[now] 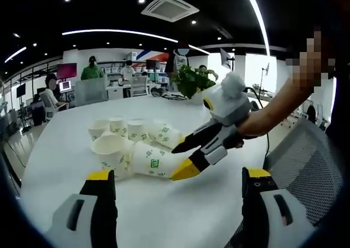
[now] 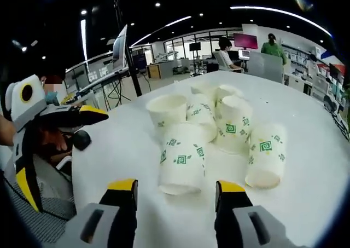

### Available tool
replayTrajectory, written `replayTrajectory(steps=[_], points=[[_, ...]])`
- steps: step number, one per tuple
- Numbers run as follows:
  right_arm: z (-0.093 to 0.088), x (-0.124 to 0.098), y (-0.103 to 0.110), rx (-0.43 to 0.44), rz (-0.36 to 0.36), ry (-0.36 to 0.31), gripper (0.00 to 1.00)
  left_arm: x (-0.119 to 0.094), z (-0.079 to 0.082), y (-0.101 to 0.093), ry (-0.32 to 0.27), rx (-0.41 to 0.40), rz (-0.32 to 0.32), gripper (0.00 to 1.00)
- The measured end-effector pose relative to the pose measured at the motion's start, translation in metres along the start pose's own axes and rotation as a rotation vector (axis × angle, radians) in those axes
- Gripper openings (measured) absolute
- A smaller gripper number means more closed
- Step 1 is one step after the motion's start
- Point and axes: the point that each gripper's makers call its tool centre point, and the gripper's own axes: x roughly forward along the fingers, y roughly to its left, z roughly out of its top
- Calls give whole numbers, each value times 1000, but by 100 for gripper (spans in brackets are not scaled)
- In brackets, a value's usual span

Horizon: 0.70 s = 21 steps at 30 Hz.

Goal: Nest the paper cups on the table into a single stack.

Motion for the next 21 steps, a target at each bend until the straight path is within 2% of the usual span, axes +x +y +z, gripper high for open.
replayTrajectory(steps=[6,11,18,21], points=[[1,2,2,26,2,-4,55,0,3,1,-6,-5,13,95],[10,7,-2,100,-12,-54,52,0,4,2,-10,-8,21,95],[13,15,3,63,-7,-61,51,-1,3,6,-13,-9,31,94],[7,22,0,53,-22,-37,48,0,3,7,-15,-9,29,92]])
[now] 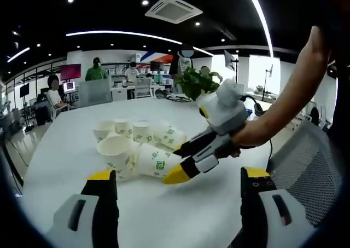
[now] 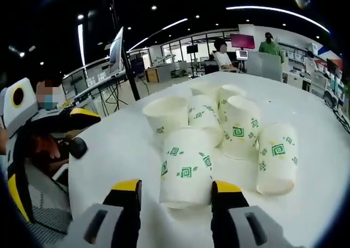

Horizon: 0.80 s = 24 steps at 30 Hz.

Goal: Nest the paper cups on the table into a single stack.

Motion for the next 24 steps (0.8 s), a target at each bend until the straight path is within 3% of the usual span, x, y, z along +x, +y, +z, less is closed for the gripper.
replayTrajectory(steps=[6,20,24], points=[[1,-8,-3,-20,-22,6,36,1,1,-3,3,-18,-6,91],[7,-14,2,-35,-24,-36,35,2,-1,-9,15,-37,-33,86],[5,-17,9,-74,-16,-47,35,2,-1,-14,19,-72,-64,79]])
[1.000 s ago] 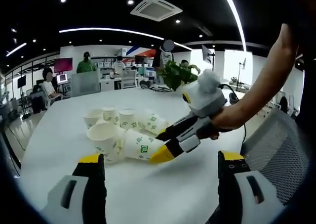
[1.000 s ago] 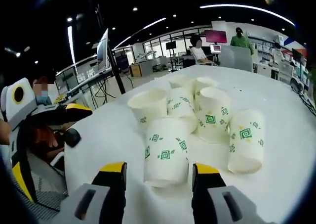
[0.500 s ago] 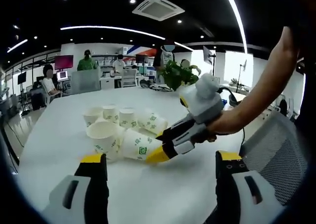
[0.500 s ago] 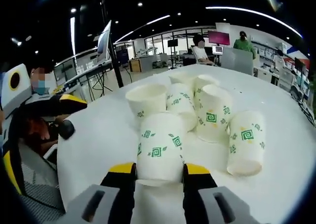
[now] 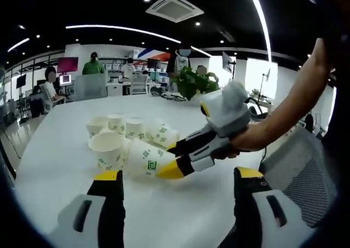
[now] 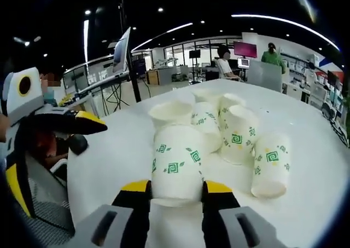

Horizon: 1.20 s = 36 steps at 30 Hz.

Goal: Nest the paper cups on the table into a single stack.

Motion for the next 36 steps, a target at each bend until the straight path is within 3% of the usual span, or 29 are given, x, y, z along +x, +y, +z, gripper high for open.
replayTrajectory(steps=[3,11,14,19,23,33,36], points=[[-2,-6,5,-40,0,-7,35,-1,0,0,4,4,-1,77],[-2,-21,7,-29,-20,-42,35,-7,8,8,-15,-49,4,71],[0,-28,9,-44,-24,-58,35,-9,16,12,-48,-117,-7,71],[0,-34,13,-56,-24,-80,35,-8,25,21,-53,-115,-20,68],[2,-40,20,-97,-13,-102,35,-9,25,33,-45,-138,-64,60],[13,-55,34,-210,5,-144,35,-4,27,29,13,-110,-118,51],[14,-59,38,-246,11,-149,35,-2,29,27,25,-102,-139,44]])
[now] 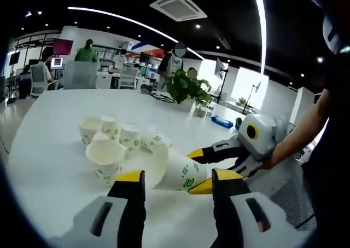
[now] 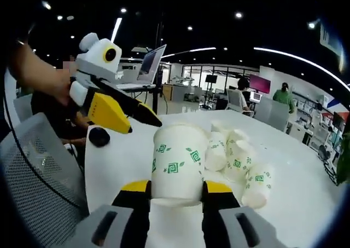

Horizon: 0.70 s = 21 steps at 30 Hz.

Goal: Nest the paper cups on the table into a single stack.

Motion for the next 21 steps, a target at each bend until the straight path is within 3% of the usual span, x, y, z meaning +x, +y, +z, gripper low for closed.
replayTrajectory(steps=[6,13,21], points=[[2,-6,9,-63,16,-9,35,7,0,-13,34,19,-56,31],[3,-12,15,-126,25,-29,35,6,-8,-36,106,-6,-181,23],[1,-15,19,-174,36,-24,35,6,-6,-44,115,15,-206,10]])
